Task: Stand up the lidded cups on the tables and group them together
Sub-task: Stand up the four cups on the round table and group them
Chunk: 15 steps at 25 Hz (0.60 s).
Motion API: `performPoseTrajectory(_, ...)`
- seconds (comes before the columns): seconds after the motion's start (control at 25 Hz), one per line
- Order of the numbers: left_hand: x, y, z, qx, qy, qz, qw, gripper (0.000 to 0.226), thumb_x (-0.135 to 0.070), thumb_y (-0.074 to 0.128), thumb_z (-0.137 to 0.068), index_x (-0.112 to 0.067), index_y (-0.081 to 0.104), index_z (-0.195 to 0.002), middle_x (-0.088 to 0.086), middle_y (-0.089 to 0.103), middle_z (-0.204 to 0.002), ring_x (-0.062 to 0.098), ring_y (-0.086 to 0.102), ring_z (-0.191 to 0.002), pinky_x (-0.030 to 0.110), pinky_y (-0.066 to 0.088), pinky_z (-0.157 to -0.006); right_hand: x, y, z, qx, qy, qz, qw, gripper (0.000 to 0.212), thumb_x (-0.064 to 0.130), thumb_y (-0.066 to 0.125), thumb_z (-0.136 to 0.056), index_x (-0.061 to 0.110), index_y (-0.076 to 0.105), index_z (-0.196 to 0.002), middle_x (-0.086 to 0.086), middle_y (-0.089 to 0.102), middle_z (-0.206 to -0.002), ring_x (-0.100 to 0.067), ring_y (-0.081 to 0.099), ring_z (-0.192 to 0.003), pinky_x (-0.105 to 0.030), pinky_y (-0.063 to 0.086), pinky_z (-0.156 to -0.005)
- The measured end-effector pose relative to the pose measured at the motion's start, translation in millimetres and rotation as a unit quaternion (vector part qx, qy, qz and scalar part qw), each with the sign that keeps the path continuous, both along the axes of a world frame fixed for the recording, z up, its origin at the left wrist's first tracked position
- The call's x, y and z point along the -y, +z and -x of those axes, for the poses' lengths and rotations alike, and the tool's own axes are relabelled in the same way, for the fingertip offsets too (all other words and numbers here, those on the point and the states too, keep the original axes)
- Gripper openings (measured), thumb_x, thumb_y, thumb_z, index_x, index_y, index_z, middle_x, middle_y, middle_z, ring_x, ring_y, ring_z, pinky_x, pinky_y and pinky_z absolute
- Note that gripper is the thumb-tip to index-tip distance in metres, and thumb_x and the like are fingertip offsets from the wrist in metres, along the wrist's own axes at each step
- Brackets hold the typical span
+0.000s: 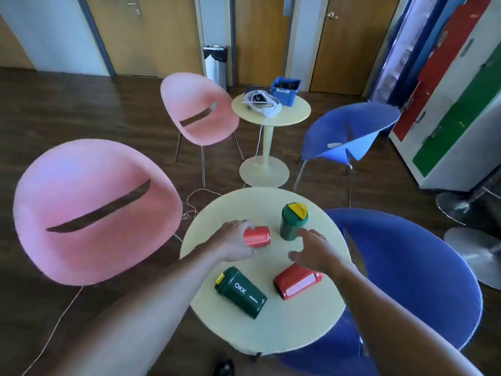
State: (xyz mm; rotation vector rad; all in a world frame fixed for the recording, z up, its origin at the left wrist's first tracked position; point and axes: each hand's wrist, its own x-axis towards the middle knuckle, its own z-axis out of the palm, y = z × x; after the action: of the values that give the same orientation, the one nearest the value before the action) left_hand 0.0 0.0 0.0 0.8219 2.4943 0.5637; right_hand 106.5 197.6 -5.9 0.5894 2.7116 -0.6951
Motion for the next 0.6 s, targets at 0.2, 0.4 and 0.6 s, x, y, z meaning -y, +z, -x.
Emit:
performPoseTrajectory(0.2, 22, -69, 15, 0.06, 0.035, 0.026, 0.997, 0.072, -0.049, 0.067, -0.074, -0.028, 0.039, -0.137, 0.001, 0.048, -0.139, 0.021, 0.046, -0.126, 0.038, 0.04, -0.104, -14, -66, -14, 0.067, -0.146, 0.042, 0.986, 0.063, 0.038, 0.057, -0.086, 0.018, 0.036, -0.142, -0.012, 0.041, -0.139, -0.031, 0.045, -0.124, -0.041, 0.044, -0.095)
performPoseTrajectory(0.4, 31, -125, 31, 0.103, 0.013, 0.091, 0.99, 0.082, -0.058, 0.065, -0.074, -0.029, 0.03, -0.142, 0.0, 0.037, -0.144, 0.022, 0.041, -0.131, 0.043, 0.042, -0.102, -24, -110, -4, 0.083, -0.229, 0.062, 0.968, 0.078, 0.048, 0.058, -0.086, 0.018, 0.024, -0.148, -0.015, 0.031, -0.147, -0.037, 0.042, -0.128, -0.049, 0.042, -0.101)
performPoseTrajectory(0.6, 44, -152, 37, 0.159, -0.013, 0.139, 0.977, 0.094, -0.068, 0.065, -0.068, -0.027, 0.027, -0.144, 0.001, 0.034, -0.146, 0.02, 0.038, -0.132, 0.038, 0.041, -0.1, -21, -132, 12, 0.073, -0.345, 0.13, 0.927, 0.087, 0.061, 0.059, -0.082, 0.016, 0.023, -0.148, -0.015, 0.033, -0.142, -0.033, 0.048, -0.121, -0.041, 0.046, -0.095)
